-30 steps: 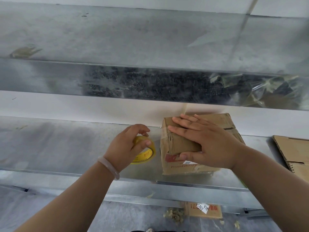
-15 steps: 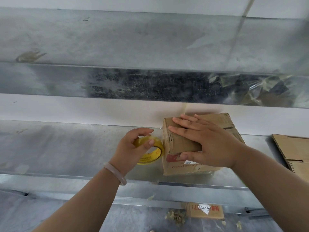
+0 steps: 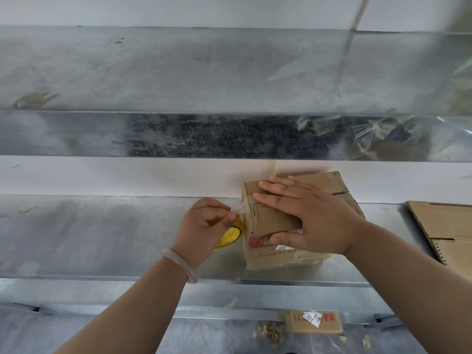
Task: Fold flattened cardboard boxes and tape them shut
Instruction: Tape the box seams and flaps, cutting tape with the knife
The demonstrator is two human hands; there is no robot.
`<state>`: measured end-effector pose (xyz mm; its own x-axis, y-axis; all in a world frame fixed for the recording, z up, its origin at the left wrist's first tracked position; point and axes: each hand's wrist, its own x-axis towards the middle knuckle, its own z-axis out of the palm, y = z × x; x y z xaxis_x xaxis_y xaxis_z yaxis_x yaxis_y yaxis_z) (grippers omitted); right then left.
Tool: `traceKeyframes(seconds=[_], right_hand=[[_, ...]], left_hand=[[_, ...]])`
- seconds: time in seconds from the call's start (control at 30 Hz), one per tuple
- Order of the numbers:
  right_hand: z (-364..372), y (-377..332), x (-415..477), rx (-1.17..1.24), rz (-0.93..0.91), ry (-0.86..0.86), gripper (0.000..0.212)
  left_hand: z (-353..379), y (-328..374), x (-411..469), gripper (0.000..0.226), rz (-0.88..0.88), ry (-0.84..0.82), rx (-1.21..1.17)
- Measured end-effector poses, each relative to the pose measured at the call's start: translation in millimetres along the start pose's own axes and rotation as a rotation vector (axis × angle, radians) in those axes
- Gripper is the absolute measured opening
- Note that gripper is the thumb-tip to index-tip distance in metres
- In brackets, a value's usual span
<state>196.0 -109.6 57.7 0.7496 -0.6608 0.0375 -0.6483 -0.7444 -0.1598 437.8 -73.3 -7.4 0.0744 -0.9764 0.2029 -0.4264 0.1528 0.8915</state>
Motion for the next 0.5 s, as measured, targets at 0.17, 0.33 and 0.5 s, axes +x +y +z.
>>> traceKeyframes(seconds=[0.17, 0.33, 0.5], right_hand=[[3.4, 7.1, -22.2, -0.054, -0.026, 0.514, 0.059], [38.0, 34.7, -94.5, 0.213, 0.632, 1.028, 0.036], [85.1, 66.1, -121.1, 0.221, 1.161, -0.089, 0.055]], left_hand=[[-1.1, 5.4, 1.8, 0.009, 0.023, 0.025, 0.127], [-1.7, 10.4, -3.0, 0.021, -0.001, 0.027, 0.167], [0.5, 17.1, -10.3, 0.03, 0.019, 0.039, 0.227]])
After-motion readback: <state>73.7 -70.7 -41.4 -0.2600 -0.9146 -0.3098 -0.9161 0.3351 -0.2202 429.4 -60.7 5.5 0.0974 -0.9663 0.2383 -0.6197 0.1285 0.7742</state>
